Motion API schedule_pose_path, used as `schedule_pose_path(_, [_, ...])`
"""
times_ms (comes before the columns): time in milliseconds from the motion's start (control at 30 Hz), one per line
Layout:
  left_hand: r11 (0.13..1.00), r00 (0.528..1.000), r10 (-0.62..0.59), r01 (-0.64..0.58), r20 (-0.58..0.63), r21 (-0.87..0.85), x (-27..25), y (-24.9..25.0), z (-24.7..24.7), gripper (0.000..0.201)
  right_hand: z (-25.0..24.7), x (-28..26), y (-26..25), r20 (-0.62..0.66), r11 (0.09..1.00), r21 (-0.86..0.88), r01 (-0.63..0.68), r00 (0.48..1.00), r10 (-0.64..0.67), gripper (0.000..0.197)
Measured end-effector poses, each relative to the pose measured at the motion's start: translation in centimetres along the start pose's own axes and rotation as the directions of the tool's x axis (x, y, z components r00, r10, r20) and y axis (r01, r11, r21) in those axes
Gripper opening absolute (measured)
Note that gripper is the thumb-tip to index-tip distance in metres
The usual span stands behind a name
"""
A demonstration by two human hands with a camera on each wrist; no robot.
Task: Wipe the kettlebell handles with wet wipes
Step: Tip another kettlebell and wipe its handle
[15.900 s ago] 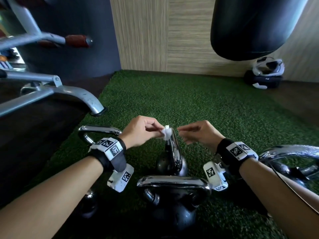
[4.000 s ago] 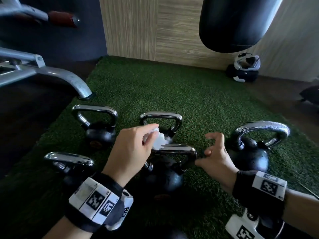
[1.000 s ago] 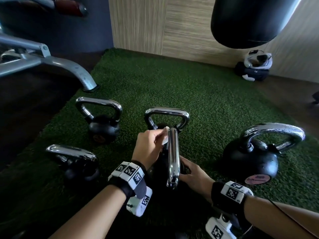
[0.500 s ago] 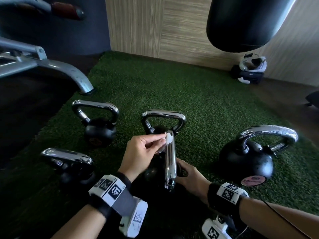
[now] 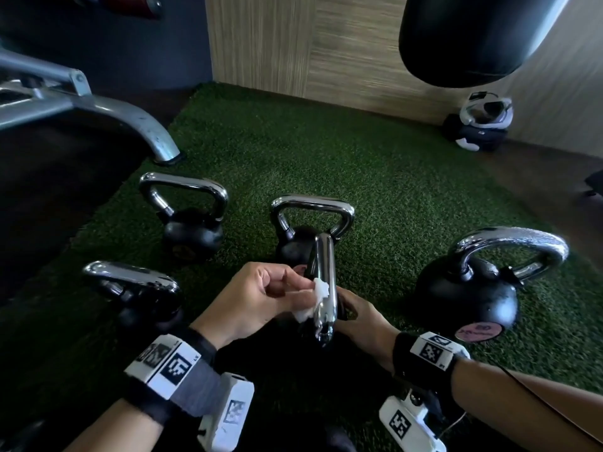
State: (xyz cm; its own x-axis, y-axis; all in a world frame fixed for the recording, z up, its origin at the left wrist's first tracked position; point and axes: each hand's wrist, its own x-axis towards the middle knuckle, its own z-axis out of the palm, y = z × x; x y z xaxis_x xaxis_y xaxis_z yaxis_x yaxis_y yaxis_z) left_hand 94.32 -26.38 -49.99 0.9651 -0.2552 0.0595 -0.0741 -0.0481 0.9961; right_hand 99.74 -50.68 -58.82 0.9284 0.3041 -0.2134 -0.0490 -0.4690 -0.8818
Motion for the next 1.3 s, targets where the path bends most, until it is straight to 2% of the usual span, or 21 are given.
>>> schedule_pose_path(133, [0.999, 0.991, 0.032, -0.035, 0.131, 0.017, -1.3, 0.1, -0.1, 0.015, 0.1, -0.1, 0.0, -0.021, 1.0, -0.021, 0.006, 1.0, -0.006, 0.11])
schedule_pose_path(233, [0.996, 0.991, 0.046, -0.056, 0.125, 0.073, -1.3, 0.0, -0.1, 0.017, 0.0, -0.1, -0.1, -0.019, 0.999, -0.034, 0.001, 1.0, -0.002, 0.116])
schedule_pose_path(333, [0.99, 0.991, -0.009, -0.009, 0.134, 0.138, -1.2, -0.5, -0.1, 0.015, -0.1, 0.0, 0.0, -0.018, 0.999, -0.035, -0.005, 1.0, 0.004, 0.122])
schedule_pose_path(467, [0.964, 0.987, -0.026, -0.018, 0.161, 0.267, -1.4, -0.2, 0.0, 0.014, 0.0, -0.1, 0.2, -0.009, 0.999, -0.01, -0.03, 1.0, 0.03, 0.11])
schedule_pose_path(567, [0.959, 0.991, -0.059, 0.022, 0.124, 0.281, -1.5, -0.3, 0.1, 0.015, 0.1, 0.0, 0.4, -0.024, 0.999, 0.003, -0.033, 0.999, 0.033, 0.112])
schedule_pose_path(633, [0.93, 0.993, -0.088, 0.054, 0.078, 0.363, -1.7, -1.0, 0.3, 0.015, 0.1, 0.1, 0.6, -0.037, 1.0, -0.018, -0.014, 0.999, 0.013, 0.119])
schedule_pose_path(767, [0.909, 0.996, -0.085, 0.075, 0.007, 0.41, -2.2, -1.9, 0.8, 0.012, 0.0, 0.0, 0.1, -0.025, 0.998, -0.052, -0.022, 0.999, 0.021, 0.117])
schedule_pose_path(833, [0.897, 0.994, -0.105, 0.088, 0.016, 0.433, -2.0, -1.5, 0.5, 0.012, -0.5, -0.1, -0.8, 0.012, 0.984, -0.176, -0.028, 0.999, 0.031, 0.121])
schedule_pose_path(867, [0.891, 0.994, -0.111, 0.091, 0.017, 0.445, -1.7, -1.1, 0.2, 0.013, -1.0, -0.2, -1.8, 0.054, 0.964, -0.263, -0.031, 0.997, 0.047, 0.116])
schedule_pose_path(933, [0.922, 0.994, -0.102, 0.105, -0.026, 0.372, -1.0, -0.1, -0.5, 0.019, -2.6, -0.5, -4.4, 0.156, 0.915, -0.403, -0.03, 0.983, 0.101, 0.09])
schedule_pose_path(1000, [0.963, 0.988, -0.097, 0.124, -0.123, 0.24, -0.2, 1.1, -1.1, 0.03, -4.6, -0.9, -7.3, 0.194, 0.883, -0.469, 0.002, 0.976, 0.101, 0.058])
schedule_pose_path(1100, [0.989, 0.965, -0.146, 0.144, -0.217, -0.024, 0.6, 3.4, -1.6, 0.032, -7.2, -2.0, -10.7, 0.138, 0.866, -0.488, 0.11, 0.989, -0.049, 0.03])
schedule_pose_path(1133, [0.984, 0.961, -0.162, 0.139, -0.225, -0.113, 0.8, 4.3, -1.6, 0.034, -7.6, -2.2, -11.5, 0.105, 0.884, -0.443, 0.147, 0.988, -0.112, 0.025])
schedule_pose_path(1200, [0.969, 0.958, -0.174, 0.124, -0.23, -0.215, 1.0, 5.5, -1.5, 0.036, -7.8, -2.7, -12.9, 0.061, 0.946, -0.222, 0.238, 0.971, -0.23, 0.02])
schedule_pose_path(1300, [0.957, 0.955, -0.176, 0.109, -0.239, -0.269, 1.5, 6.2, -0.5, 0.037, -7.2, -3.4, -14.3, 0.003, 0.93, 0.095, 0.354, 0.935, -0.356, 0.038])
